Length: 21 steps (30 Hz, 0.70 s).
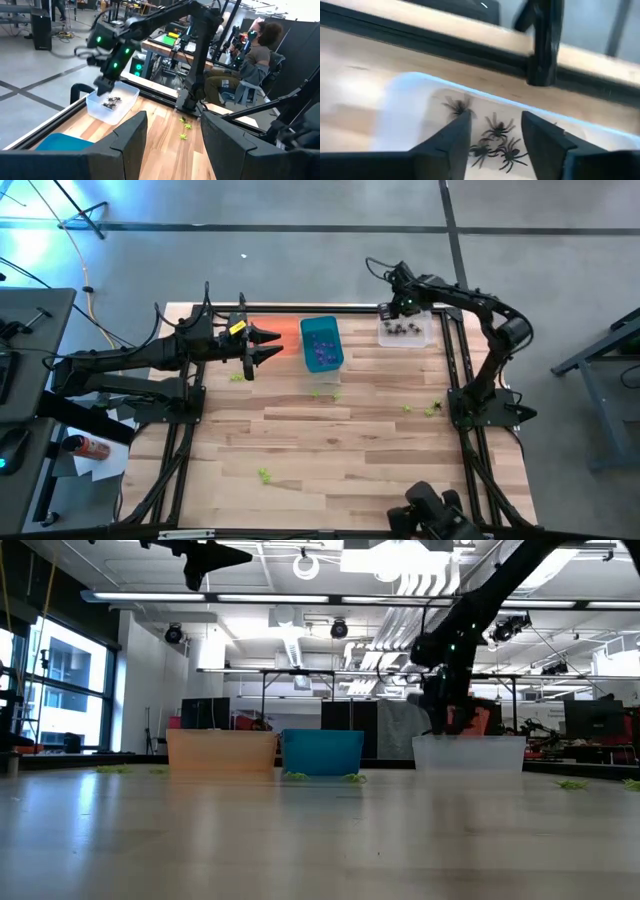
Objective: Sort Halloween decoration
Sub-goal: Put the black spider toy into the transparent bin
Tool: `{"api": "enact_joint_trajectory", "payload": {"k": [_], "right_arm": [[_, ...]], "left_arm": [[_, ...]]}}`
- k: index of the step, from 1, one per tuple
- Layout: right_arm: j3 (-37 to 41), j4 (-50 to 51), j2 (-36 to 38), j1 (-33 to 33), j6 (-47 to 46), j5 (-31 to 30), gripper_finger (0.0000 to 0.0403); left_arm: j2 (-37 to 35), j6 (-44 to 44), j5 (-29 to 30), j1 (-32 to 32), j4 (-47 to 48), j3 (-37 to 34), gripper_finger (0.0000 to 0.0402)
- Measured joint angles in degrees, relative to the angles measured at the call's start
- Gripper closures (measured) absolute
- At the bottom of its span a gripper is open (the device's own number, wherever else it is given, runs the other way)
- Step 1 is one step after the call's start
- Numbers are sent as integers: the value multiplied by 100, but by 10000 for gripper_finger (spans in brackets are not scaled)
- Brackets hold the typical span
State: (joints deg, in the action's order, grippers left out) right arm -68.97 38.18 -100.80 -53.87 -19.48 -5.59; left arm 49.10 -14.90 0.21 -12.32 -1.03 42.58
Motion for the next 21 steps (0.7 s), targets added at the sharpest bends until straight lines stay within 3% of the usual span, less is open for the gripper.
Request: {"api": "enact_joint_trajectory", "payload": {"k": [4, 10, 15, 21], "right_arm": [[-68, -309, 697, 36, 150, 529, 205], [-59, -1026, 2020, 575, 215, 1481, 203], [-59, -1428, 2838, 1417, 494, 1518, 203], [-57, -1703, 3250, 2453, 726, 1528, 203]], "left_arm": [[0, 2, 0, 0, -7, 0, 229], [0, 2, 0, 0, -7, -1, 229], [0, 4, 0, 0, -7, 0, 229], [0, 7, 105, -2, -7, 0, 229]]}}
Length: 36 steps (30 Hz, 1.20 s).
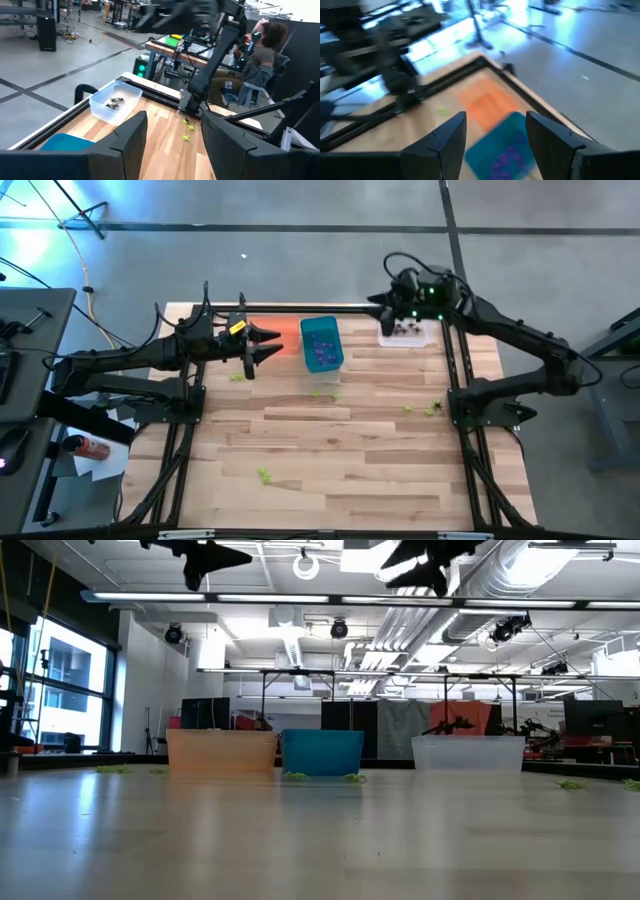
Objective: Sort Halloween decoration
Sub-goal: Put the black spider toy into the transparent bin
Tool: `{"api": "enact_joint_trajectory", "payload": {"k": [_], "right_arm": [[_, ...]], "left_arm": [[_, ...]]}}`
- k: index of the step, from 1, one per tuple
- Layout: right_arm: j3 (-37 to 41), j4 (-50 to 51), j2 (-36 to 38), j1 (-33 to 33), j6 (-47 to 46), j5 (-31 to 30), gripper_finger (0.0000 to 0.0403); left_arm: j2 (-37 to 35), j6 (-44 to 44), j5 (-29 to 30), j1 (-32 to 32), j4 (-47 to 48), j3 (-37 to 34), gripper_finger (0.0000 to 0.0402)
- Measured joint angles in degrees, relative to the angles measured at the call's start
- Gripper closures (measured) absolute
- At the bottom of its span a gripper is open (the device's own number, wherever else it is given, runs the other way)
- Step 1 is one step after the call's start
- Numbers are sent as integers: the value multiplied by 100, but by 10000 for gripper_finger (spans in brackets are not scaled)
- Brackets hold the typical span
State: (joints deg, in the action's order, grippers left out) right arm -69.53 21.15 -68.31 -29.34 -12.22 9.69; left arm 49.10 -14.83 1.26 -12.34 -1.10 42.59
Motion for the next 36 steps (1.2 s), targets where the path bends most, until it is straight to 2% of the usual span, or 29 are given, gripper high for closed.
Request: {"api": "enact_joint_trajectory", "payload": {"k": [8, 19, 23, 26, 30, 33, 36], "right_arm": [[6, -634, 15, 906, 544, -17, 203], [6, -831, 10, 985, 625, -59, 203], [6, -680, 10, 985, 224, -55, 203], [6, 94, 10, 985, -441, -52, 203], [6, 2334, -14, 1025, -822, -149, 203], [8, 4047, -186, 1148, -1100, -769, 203], [8, 5101, -359, 1220, -1500, -1084, 203]], "left_arm": [[0, 2, 154, 0, 0, 0, 229], [0, 180, 154, 0, -78, 0, 229], [2, 400, 153, 0, -92, 0, 229], [2, 400, 153, 0, -90, 0, 229], [1, 404, 153, 0, -58, 0, 229], [2, 407, 153, 0, -5, 0, 229], [2, 407, 153, 0, -4, -1, 229]]}}
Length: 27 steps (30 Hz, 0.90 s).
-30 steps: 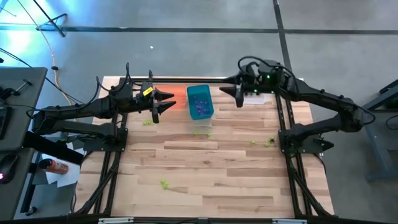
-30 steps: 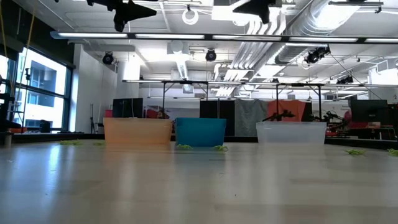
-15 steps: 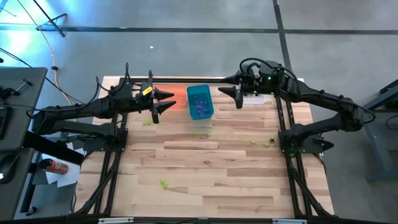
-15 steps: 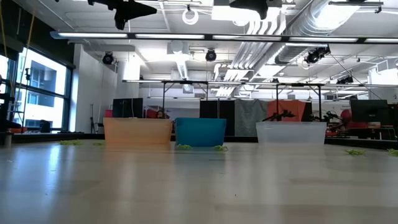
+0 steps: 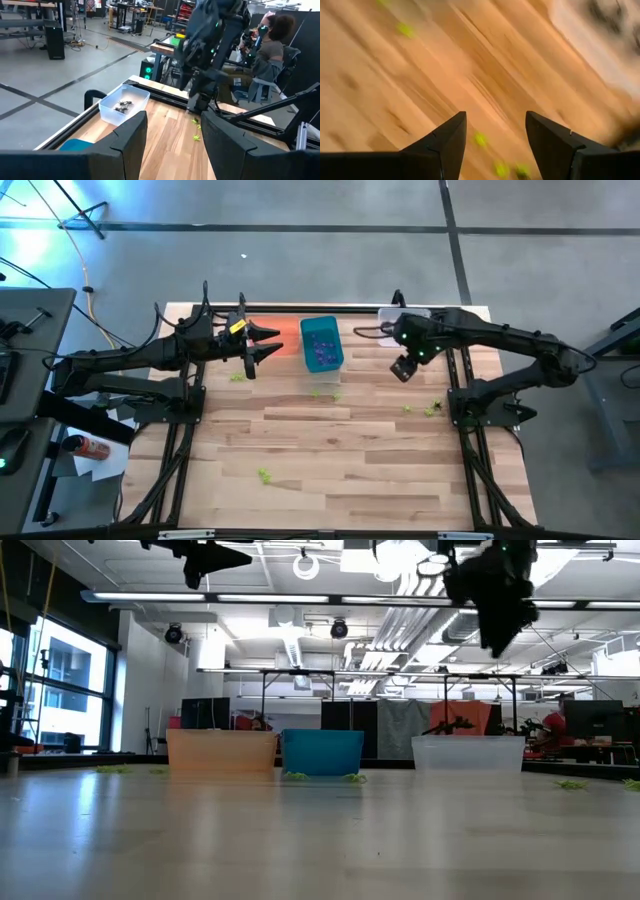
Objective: Sort Halloween decoration
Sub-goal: Put the black spider toy into the transparent bin
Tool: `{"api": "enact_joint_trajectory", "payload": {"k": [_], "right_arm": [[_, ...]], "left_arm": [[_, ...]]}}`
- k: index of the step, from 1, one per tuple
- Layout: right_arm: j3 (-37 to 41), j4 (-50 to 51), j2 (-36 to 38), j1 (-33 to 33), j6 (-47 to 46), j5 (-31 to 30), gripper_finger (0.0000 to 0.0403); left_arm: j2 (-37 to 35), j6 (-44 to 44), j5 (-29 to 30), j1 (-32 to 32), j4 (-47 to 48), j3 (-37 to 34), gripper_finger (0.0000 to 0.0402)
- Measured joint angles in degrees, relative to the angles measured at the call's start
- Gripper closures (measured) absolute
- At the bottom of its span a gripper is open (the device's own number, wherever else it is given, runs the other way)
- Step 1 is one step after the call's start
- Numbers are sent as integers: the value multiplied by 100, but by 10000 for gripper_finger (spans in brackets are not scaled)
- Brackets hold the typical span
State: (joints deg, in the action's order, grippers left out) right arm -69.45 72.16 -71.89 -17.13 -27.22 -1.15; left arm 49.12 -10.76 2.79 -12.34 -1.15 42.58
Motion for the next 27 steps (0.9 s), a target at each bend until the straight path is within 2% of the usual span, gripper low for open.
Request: {"api": "enact_joint_trajectory", "payload": {"k": [7, 15, 19, 27], "right_arm": [[0, 288, -495, -19, -245, 31, 203], [0, 349, -1399, -163, 473, 482, 203], [0, 473, -1656, -163, 914, 566, 203], [194, 709, -1668, -163, 945, 458, 203]], "left_arm": [[0, 98, 2, 0, 2, 1, 229], [1, 74, 374, 0, 7, 1, 229], [1, 50, 113, 0, 4, 1, 229], [123, 39, -66, 2, -6, 1, 229]]}}
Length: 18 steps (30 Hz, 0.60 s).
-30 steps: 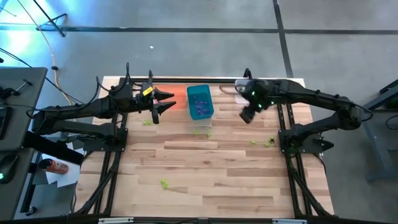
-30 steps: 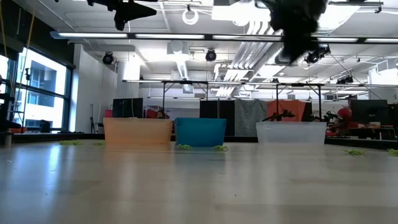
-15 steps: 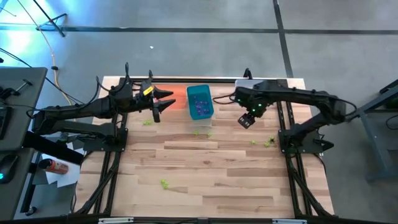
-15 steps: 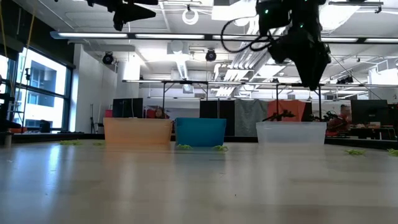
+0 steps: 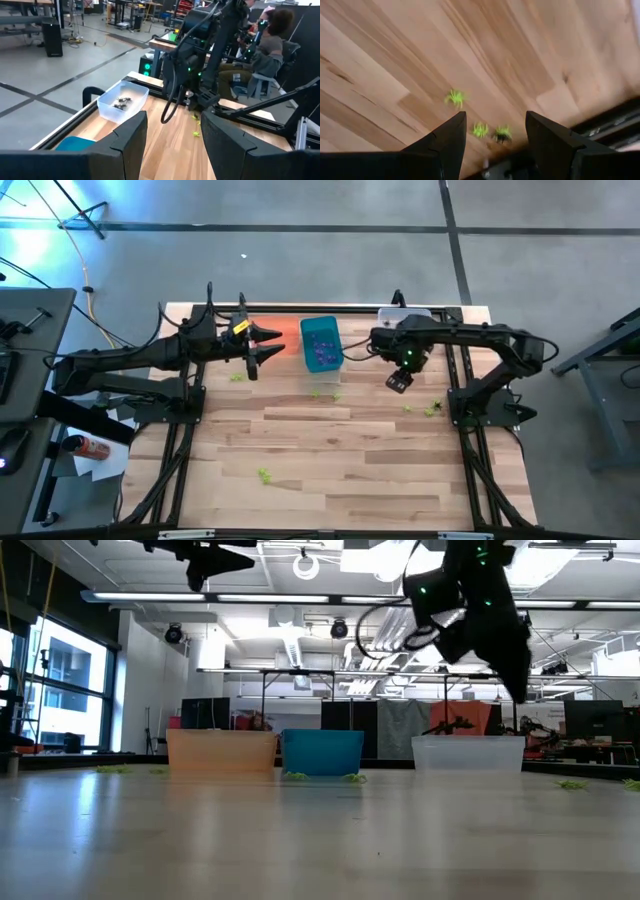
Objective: Sort Halloween decoration
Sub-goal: Put the black spider toy into the transparent bin
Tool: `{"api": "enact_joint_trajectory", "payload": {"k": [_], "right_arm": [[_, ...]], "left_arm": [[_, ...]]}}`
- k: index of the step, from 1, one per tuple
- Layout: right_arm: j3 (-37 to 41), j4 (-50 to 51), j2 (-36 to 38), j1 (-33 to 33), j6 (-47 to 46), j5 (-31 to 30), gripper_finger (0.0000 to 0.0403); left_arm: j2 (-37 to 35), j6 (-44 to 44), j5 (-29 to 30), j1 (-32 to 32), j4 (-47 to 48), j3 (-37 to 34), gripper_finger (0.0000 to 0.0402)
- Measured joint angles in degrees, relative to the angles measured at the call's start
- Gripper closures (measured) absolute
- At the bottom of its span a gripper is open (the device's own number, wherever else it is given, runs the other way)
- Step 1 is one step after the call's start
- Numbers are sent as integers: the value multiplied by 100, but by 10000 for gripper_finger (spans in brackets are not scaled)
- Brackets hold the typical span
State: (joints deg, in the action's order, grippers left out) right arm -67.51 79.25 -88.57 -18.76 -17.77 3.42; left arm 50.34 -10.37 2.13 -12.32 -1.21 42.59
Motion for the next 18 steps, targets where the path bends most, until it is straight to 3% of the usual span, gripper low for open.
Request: {"api": "enact_joint_trajectory", "payload": {"k": [11, 18], "right_arm": [[2048, -170, 824, 4, -574, 630, 203], [2230, -397, 1194, -132, -799, 229, 204]], "left_arm": [[127, -151, -24, 0, 4, -2, 229], [127, -149, -391, -2, 5, -2, 229]]}}
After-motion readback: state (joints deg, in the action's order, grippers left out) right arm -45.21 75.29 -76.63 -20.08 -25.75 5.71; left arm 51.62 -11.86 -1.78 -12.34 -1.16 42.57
